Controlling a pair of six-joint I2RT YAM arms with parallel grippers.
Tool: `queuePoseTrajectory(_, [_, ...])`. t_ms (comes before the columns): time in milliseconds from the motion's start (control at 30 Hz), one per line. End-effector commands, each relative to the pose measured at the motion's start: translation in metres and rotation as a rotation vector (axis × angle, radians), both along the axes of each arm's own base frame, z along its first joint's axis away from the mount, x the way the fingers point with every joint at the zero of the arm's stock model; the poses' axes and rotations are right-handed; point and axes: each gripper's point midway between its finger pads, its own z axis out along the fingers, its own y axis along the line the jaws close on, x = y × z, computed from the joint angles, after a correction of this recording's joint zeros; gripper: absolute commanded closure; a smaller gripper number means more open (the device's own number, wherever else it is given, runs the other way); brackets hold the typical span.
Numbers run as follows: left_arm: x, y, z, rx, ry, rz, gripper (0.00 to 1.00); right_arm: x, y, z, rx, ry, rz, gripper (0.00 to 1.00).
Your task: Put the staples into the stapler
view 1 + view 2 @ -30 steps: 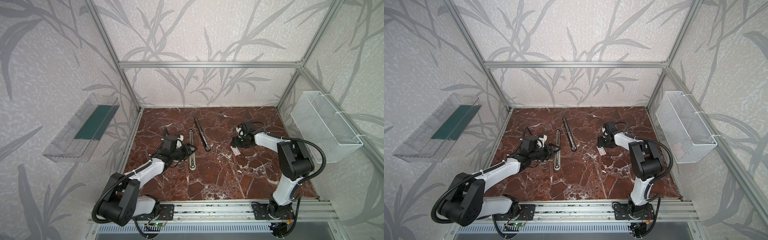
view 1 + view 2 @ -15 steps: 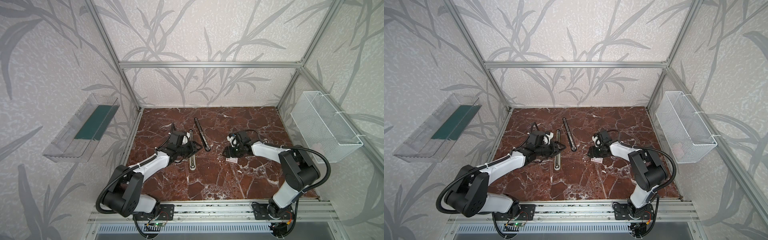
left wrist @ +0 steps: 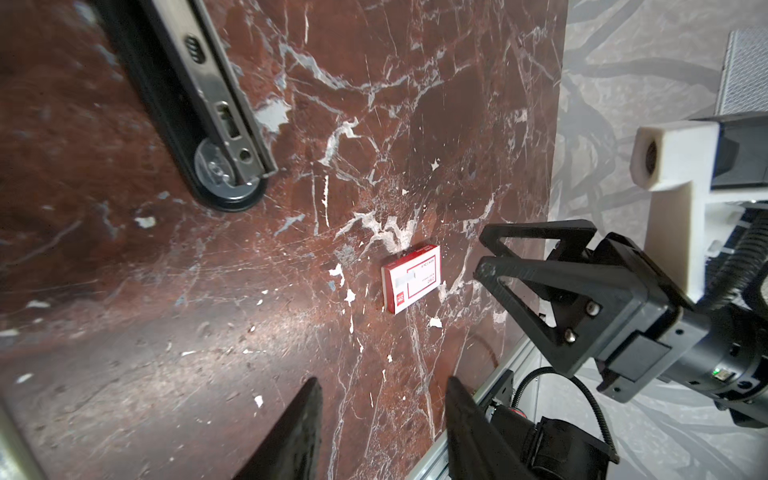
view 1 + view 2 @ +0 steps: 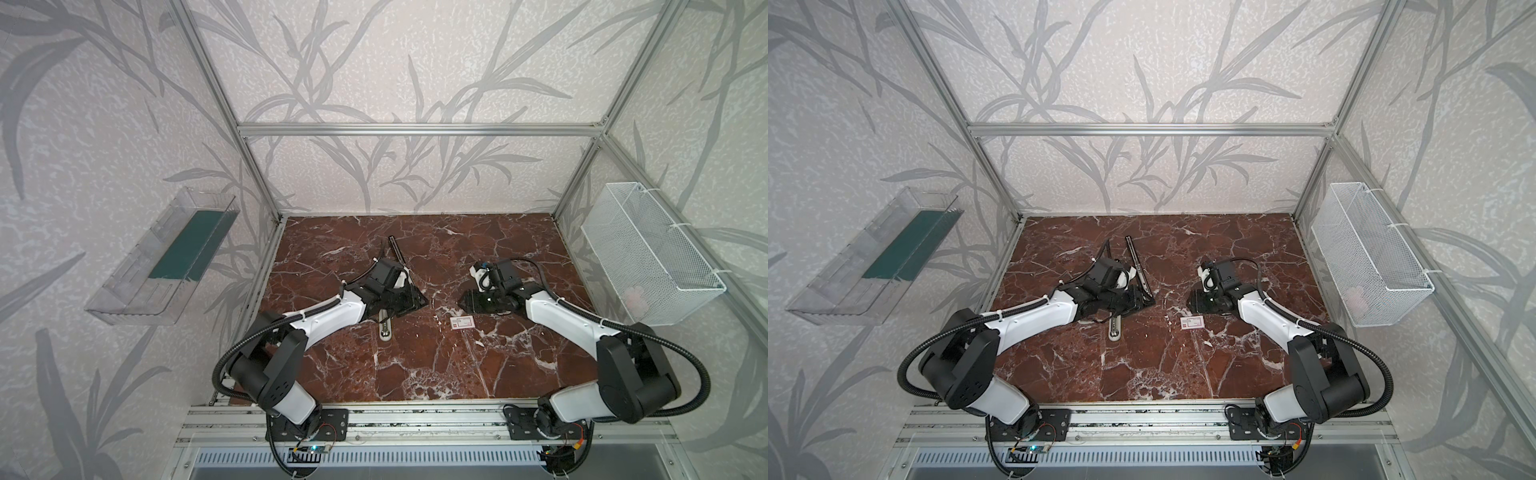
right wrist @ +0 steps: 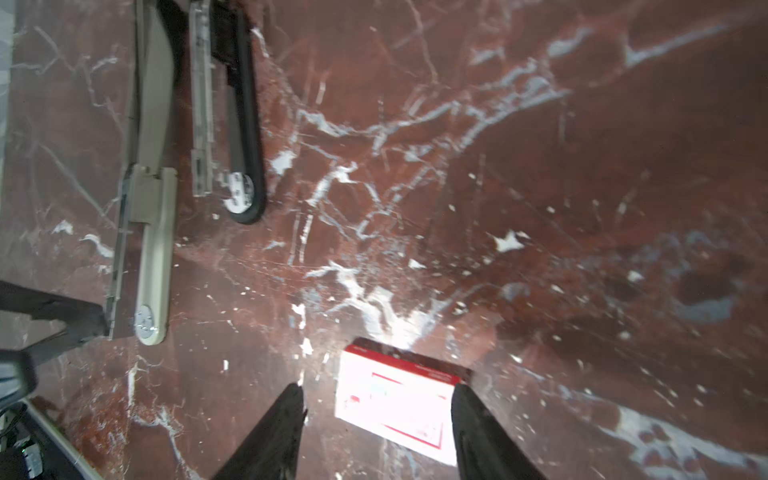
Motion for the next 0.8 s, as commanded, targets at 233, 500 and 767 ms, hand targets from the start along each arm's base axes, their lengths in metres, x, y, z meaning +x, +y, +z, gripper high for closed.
queuePoseTrajectory(233, [-0.004, -0.023, -0.034, 0.118, 0.061, -0.079, 0.56, -0.027, 0.007, -0.034, 0.04, 0.125, 0.028, 0.47])
queuePoseTrajectory(500, [-0.002, -0.031, -0.051, 0.136, 0.102, -0.105, 0.61, -0.041, 0.031, -0.031, 0.112, 0.131, 0.075, 0.48])
queuePoseTrajectory(767, [-0.002, -0.052, -0.064, 0.141, 0.139, -0.17, 0.62, -0.039, 0.006, -0.032, 0.041, 0.107, 0.014, 0.49])
